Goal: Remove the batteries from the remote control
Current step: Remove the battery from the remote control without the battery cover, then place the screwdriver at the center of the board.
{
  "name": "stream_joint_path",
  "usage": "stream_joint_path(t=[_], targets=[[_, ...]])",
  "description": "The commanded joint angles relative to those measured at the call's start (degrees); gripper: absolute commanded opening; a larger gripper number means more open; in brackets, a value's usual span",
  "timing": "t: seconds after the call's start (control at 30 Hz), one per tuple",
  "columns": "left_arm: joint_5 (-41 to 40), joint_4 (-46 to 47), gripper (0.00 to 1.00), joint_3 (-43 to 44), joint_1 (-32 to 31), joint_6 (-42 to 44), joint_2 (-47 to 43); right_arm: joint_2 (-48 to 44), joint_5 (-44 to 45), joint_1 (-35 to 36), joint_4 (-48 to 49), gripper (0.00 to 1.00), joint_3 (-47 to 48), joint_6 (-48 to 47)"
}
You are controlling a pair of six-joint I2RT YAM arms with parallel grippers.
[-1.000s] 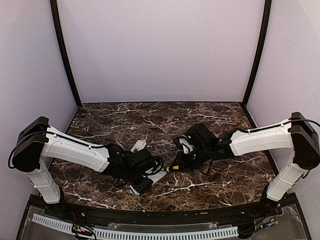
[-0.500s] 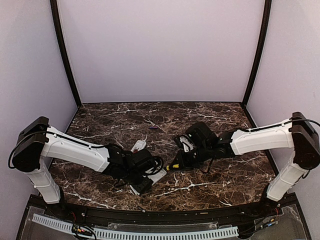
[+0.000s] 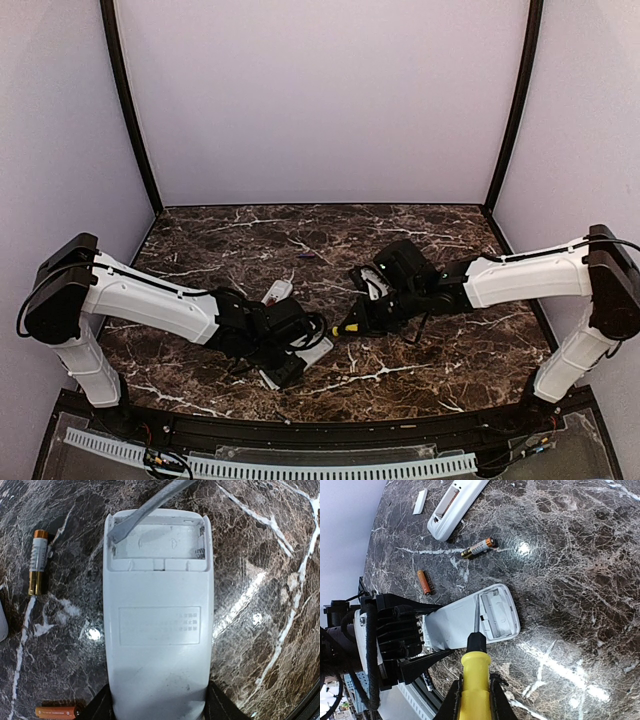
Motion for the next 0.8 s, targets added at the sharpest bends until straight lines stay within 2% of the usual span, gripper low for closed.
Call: stream_joint_path(t=[0.0,0.17,0.33,0.47,0.57,0.77], targets=[[-1.71,-1.18,0.42,0.15,0.43,0.40,1.33,-0.96,0.47,-0.34,1.99,0.00,0.78,0.35],[-1.50,-1.18,0.49,1.96,0.48,-0.50,1.18,-2.25,1.80,-0.32,1.74,0.00,0.37,0.31],[-1.48,-1.15,0.67,3.84,0.57,-1.41,0.42,-5.48,5.00,-0.32,1.65,0.00,-0.87,0.78],[-1.36,-1.58,0.78,5.49,0.75,-2.16,-0.92,-9.13,9.04,-0.65,0.99,0.00,-2.65,1.38],[-0.19,-2.22,0.83,6.43,1.17,-2.75,-2.20,-12.00,12.61,-0.88,-0.54,0.00,-4.01,2.37],[5.48,-3.84,0.84,6.98,6.04,-4.73,-9.03,-16.99,15.43,-2.83,0.08,0.00,-9.12,3.95]])
